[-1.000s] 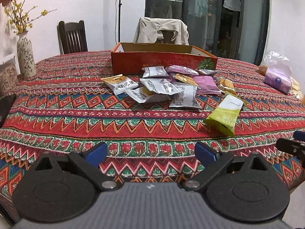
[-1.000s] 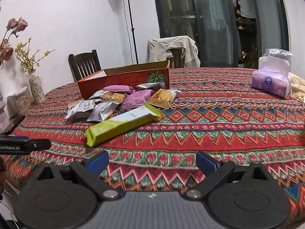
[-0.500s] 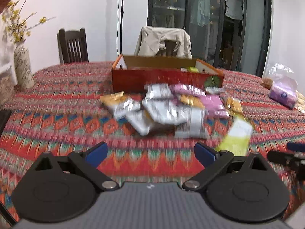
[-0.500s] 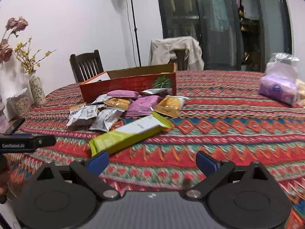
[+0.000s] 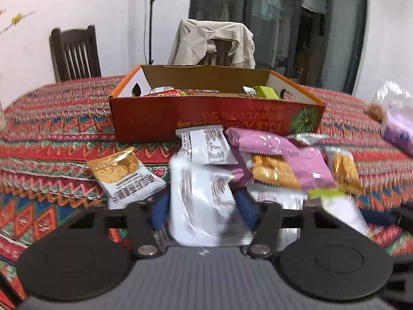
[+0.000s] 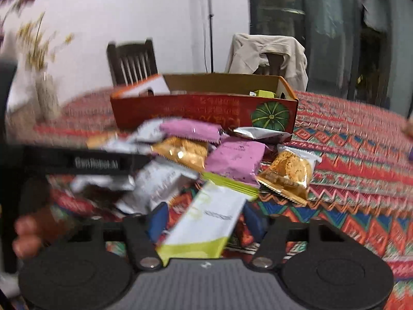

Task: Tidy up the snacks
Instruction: 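Grasp a white packet with the left gripper while the right grasps a white-green bar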

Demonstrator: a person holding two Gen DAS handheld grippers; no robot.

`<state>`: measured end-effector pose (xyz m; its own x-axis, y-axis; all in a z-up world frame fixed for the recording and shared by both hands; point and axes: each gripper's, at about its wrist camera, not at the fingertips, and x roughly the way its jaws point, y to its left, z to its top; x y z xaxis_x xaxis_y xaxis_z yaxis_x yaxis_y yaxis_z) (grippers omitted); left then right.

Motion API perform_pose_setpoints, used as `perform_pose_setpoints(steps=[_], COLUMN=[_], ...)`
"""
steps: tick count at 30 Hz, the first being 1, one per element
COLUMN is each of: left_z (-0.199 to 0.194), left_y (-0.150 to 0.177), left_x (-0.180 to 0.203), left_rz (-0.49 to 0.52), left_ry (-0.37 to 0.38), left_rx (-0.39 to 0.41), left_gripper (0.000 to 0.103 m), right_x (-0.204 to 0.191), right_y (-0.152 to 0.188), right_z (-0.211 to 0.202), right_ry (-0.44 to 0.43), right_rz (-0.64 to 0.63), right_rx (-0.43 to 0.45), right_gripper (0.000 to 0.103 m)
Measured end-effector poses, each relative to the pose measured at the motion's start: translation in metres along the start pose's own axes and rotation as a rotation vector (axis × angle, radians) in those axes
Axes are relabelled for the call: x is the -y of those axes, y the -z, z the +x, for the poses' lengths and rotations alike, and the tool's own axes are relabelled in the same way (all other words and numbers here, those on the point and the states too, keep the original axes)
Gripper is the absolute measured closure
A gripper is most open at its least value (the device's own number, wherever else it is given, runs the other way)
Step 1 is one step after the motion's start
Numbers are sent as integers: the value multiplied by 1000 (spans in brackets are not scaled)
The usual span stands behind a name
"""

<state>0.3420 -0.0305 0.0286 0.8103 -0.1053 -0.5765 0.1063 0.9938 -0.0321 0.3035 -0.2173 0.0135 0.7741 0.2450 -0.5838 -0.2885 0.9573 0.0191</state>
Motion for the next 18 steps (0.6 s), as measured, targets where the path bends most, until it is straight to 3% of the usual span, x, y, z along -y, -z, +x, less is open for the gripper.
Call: perform_pose_setpoints(steps=[3,5,8,9,13,18], left_z=[-11,-12,-15,-19,-47,-88], left_y=[8,11,10,10,13,19], left_x=[-6,-5,5,7,9,7], left_rz=[5,12,57,65,78,59], left_ry=[43,29,0,6,14,2], left_rx=[-8,0,9,15,61,109], left_gripper=[53,54,78,82,82,83], right_x=[2,6,9,7,6,14], right_y=[3,4,3,3,8,19], right_z=[-5,-5,-1,-1,-12,-45], right_ry=[48,52,12,3,-42,-30], right_rz=[-59,-48,-15,-23,-20,2], right_rx=[-13,-32,-32,-30,-21,28], right_gripper=[46,47,54,63,67,67])
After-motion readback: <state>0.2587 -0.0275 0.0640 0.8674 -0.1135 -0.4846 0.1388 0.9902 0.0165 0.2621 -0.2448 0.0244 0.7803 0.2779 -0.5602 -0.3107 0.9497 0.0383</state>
